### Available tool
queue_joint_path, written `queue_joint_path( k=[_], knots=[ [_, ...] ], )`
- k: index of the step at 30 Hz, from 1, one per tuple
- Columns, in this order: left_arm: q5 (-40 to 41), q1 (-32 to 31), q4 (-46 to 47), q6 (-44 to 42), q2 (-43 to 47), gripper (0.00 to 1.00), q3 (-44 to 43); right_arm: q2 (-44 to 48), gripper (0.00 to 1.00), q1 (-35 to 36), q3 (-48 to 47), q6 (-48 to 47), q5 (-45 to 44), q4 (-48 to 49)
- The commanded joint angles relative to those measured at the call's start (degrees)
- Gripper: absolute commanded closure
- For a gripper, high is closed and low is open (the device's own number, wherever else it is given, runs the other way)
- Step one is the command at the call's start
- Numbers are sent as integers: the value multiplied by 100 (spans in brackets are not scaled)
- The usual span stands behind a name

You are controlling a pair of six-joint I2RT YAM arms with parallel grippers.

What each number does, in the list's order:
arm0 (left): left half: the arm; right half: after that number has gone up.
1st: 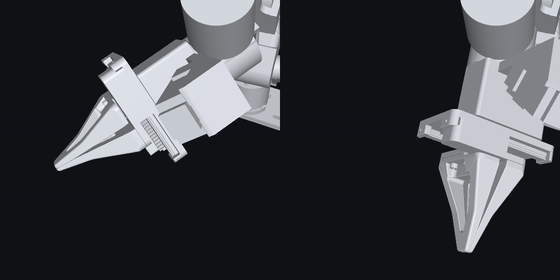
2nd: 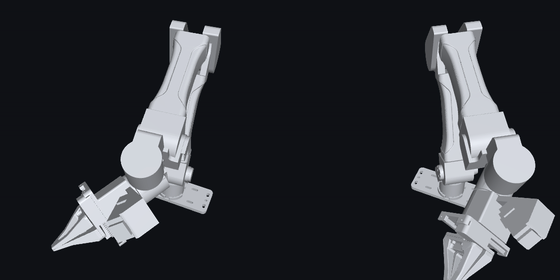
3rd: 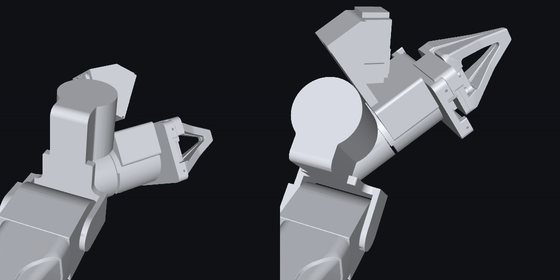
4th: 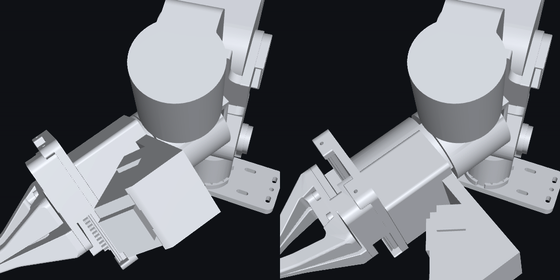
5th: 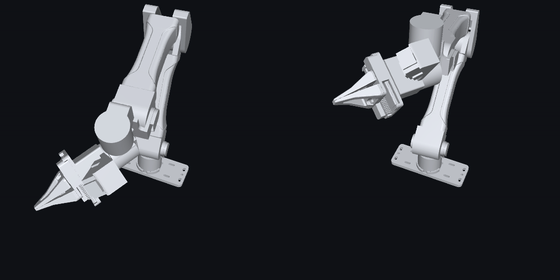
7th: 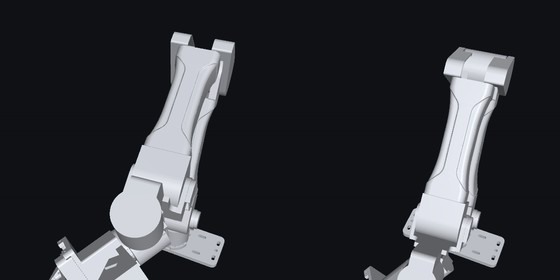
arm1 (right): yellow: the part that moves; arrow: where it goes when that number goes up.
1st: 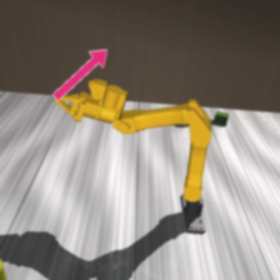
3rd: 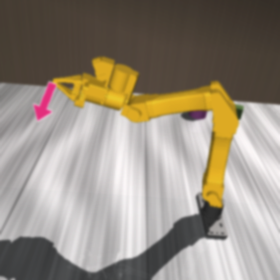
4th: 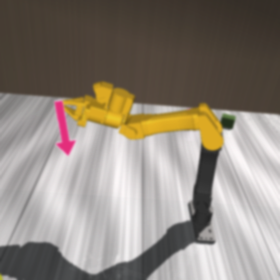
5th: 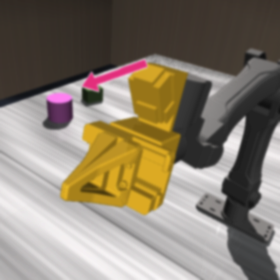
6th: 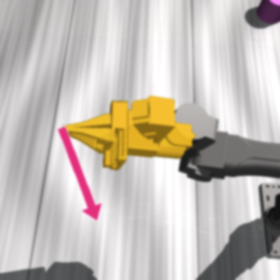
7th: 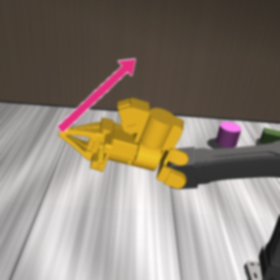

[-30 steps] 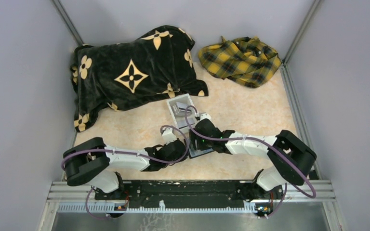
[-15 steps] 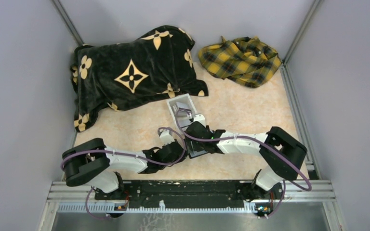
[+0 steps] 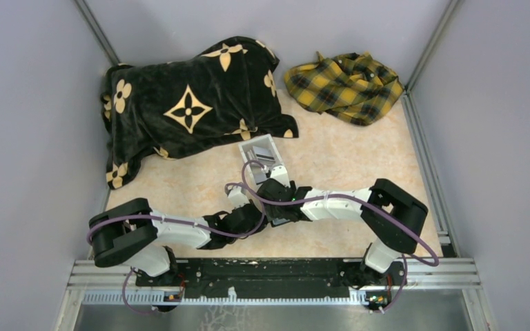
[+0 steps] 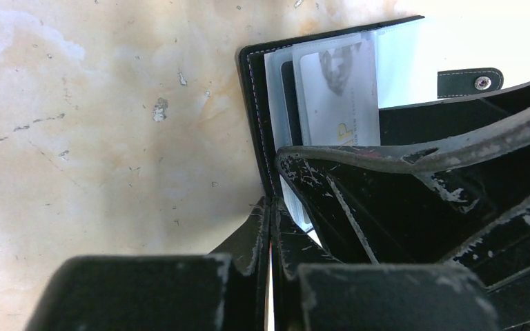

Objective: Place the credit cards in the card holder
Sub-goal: Insert the credit card into the card holder.

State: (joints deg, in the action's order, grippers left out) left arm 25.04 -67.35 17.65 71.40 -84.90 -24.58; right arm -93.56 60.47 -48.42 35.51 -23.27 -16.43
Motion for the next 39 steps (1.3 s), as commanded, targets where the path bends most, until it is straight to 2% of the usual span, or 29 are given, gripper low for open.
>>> queue_joint_path(
  k=[1,4,11,17,22,32,39],
  knots=[
    [-294,-24,-1139,-89,-316,98,259,-633,44,61,298,405,452,-389],
    [-273,-23,-1144,-61,-282,98,291,-607,51,81,253,446,365,-466],
    [-294,-19,-1124,-30,-291,98,305,-651,56,155,99,462,305,-606],
    [-295,-20,-1139,0,-237,99,355,-589,40,194,26,508,263,-712],
    [-246,-17,-1227,39,-88,99,423,-333,31,192,61,551,191,-794],
    [-169,-23,-1440,128,127,99,412,386,29,193,118,537,105,-805],
    [31,-19,-1826,143,644,89,347,1130,29,194,158,372,82,-674]
  ],
)
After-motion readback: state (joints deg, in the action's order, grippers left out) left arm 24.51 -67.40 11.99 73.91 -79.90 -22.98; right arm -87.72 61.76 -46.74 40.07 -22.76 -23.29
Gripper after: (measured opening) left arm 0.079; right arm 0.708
